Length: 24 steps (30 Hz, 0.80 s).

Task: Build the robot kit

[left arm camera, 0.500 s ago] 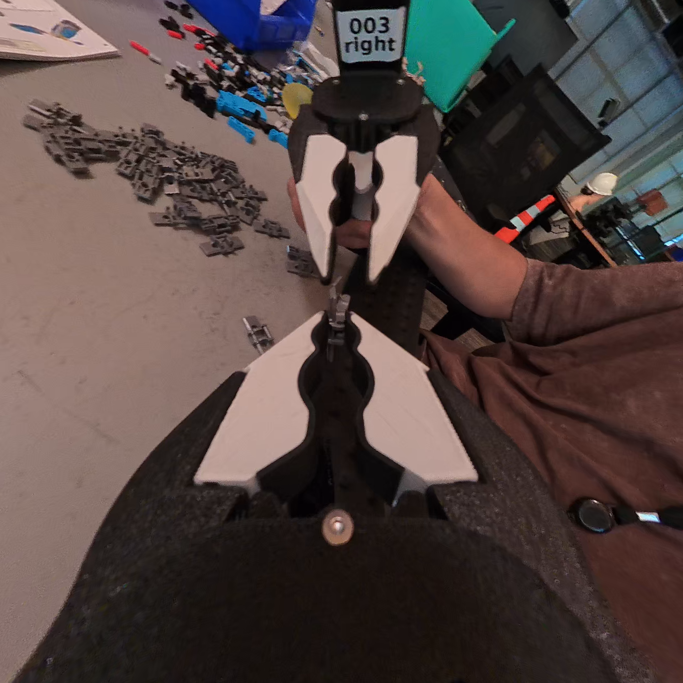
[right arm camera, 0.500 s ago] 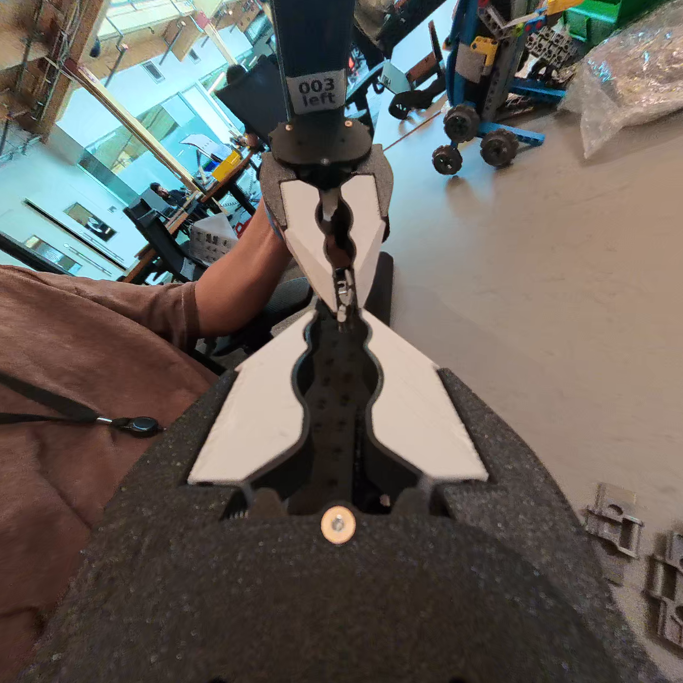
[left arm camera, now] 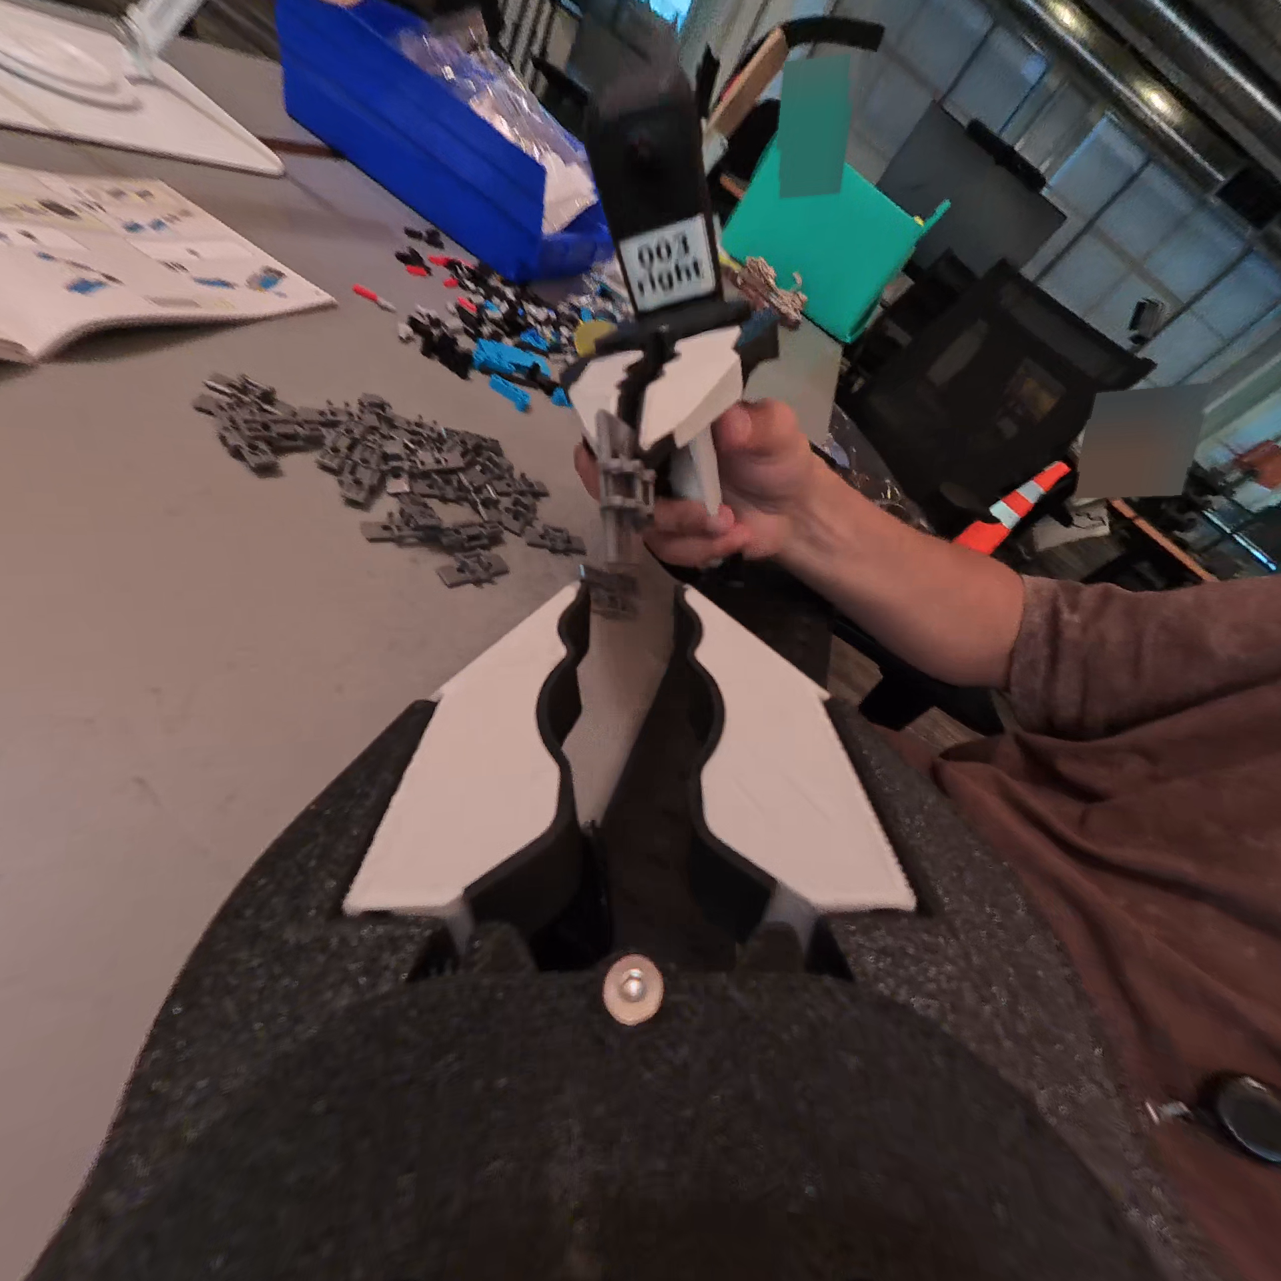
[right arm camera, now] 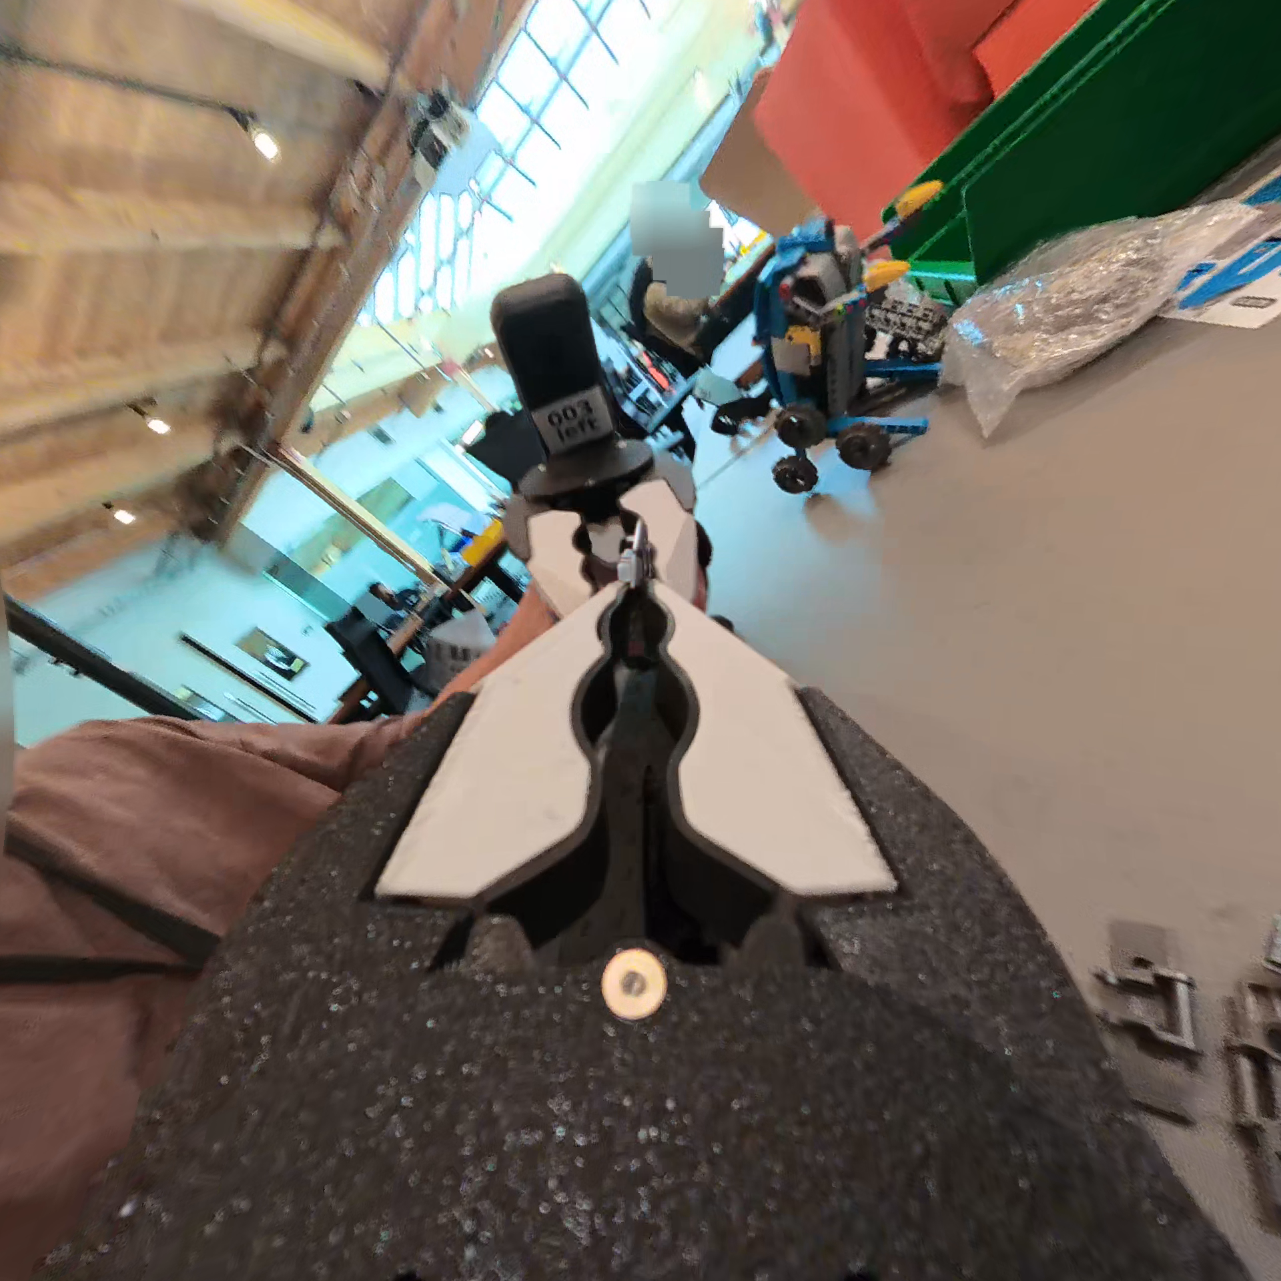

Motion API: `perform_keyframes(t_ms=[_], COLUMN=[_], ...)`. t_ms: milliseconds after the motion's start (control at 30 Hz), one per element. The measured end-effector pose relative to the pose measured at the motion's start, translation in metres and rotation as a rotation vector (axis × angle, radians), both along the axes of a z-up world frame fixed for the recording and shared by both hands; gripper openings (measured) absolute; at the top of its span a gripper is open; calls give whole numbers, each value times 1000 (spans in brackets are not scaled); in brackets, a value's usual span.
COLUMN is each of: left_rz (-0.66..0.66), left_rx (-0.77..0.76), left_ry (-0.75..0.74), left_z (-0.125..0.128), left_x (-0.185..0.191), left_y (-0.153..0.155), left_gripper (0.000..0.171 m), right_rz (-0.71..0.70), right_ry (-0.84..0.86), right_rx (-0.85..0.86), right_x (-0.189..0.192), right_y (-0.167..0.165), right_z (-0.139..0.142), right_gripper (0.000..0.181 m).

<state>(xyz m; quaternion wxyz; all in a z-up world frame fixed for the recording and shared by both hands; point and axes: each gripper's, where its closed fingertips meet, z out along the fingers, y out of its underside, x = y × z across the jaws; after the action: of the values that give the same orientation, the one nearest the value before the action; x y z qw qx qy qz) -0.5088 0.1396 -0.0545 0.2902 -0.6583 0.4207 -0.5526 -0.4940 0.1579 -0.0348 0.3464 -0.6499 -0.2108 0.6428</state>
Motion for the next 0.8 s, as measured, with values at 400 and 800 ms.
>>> perform_keyframes(t_ms=[400,800], left_rz=[30,-56], left_rx=[-43,356], left_ry=[-116,458], left_z=[4,-78], left_x=[0,-31], left_y=[12,9], left_gripper=[2,2], right_rz=[-28,86], right_ry=[12,-910], right_rx=[4,479], right_x=[-4,-7], right_y=[3,-19], right_z=[-10,-111], right_gripper=[3,27])
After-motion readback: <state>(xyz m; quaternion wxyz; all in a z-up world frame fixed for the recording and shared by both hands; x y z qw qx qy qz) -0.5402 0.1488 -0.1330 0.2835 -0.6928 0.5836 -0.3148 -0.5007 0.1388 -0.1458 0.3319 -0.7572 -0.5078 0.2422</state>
